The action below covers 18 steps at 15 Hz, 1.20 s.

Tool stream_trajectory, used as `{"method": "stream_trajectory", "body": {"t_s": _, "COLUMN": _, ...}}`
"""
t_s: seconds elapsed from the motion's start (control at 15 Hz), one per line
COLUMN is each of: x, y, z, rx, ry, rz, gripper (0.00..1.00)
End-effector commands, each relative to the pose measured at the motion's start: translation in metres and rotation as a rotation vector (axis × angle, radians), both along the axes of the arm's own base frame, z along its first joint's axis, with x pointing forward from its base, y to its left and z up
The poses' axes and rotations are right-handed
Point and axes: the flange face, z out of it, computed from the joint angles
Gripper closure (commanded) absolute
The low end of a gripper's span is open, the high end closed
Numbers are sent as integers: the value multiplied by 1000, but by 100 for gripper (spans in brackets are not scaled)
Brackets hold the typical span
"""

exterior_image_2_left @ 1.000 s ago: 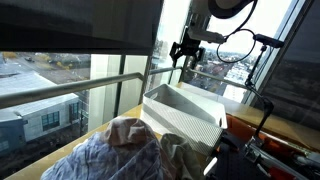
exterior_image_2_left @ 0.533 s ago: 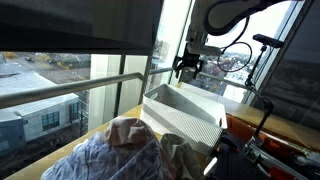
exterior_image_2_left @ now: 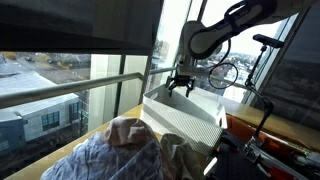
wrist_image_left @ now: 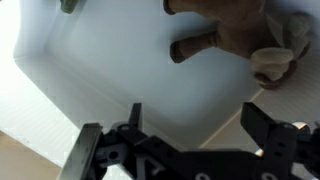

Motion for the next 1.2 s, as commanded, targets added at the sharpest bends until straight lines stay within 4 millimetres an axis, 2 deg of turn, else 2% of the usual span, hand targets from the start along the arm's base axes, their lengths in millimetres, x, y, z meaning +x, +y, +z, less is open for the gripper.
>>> {"method": "stream_trajectory", "body": {"t_s": 0.0, "x": 16, "y": 20, "z": -29, "rx": 56, "ry": -8, "rz": 2, "gripper": 0}}
{"method": "stream_trajectory", "body": {"t_s": 0.2, "x": 36, "y": 30, "z": -44, "rx": 100, "ry": -36, "rz": -22, "gripper": 0}}
{"method": "stream_trajectory", "body": {"t_s": 0.4, "x": 55, "y": 24, "z": -55, "rx": 134, "ry": -63, "rz": -58, "gripper": 0}}
{"method": "stream_trajectory", "body": {"t_s": 0.6, "x": 65, "y": 23, "z": -73, "rx": 162, "ry": -54, "rz": -88, "gripper": 0}}
{"method": "stream_trajectory", "body": {"t_s": 0.8, "x": 60, "y": 42, "z": -99, "rx": 187, "ry": -15, "rz": -90, "gripper": 0}}
{"method": "stream_trajectory", "body": {"t_s": 1.07, "x": 49, "y": 81, "z": -127, "rx": 203, "ry": 32, "rz": -67, "gripper": 0}}
{"method": "stream_trajectory", "body": {"t_s": 1.13, "x": 48, "y": 86, "z": -130, "rx": 204, "ry": 37, "rz": -64, "gripper": 10}}
